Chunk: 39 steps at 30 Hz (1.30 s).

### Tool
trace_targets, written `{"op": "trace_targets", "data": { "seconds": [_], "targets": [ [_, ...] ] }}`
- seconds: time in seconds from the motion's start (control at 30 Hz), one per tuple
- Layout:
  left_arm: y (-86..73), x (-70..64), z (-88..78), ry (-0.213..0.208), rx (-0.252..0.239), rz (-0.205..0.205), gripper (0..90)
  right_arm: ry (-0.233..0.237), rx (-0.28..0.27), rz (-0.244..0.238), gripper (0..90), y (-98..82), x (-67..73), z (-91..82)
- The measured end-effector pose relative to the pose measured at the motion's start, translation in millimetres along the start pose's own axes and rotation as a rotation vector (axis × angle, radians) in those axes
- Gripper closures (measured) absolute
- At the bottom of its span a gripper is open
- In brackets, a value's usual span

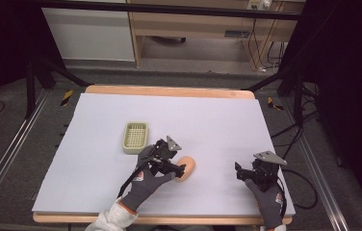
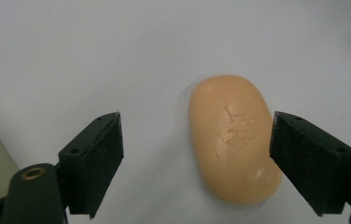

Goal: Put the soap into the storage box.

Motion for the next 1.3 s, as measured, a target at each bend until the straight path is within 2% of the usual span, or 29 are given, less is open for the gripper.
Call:
{"op": "trace_targets", "data": {
  "seconds": [0.37, 0.73, 0.93, 1.3],
  "targets": [
    [1.6, -2.9, 17.8, 0.000, 0.055, -0.007, 16.9, 0.000, 0.003, -0.002, 7.3, -0.3, 0.1, -0.1],
    [-1.7, -5.8, 33.3, -0.028, 0.088, -0.033, 16.9, 0.002, 0.005, -0.001, 7.2, -0.5, 0.3, -0.3],
    [-3.4, -10.0, 39.0, -0.045, 0.108, -0.041, 18.7, 0.002, 0.009, 0.005, 7.2, -1.0, -0.3, 0.2],
    [-10.7, -12.5, 50.3, -0.042, 0.153, -0.061, 22.8, 0.004, 0.009, 0.001, 7.2, -1.1, 0.3, 0.2]
  ]
}}
Point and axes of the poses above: each handheld gripper's, and its own axes: z roughly forward along the jaws, y roughly out of its top, x roughly to its left, the point moved 10 cm from there along z, roughly forward along the jaws, and after that the axes turned 14 degrees about -y, right-handed, at the moved point
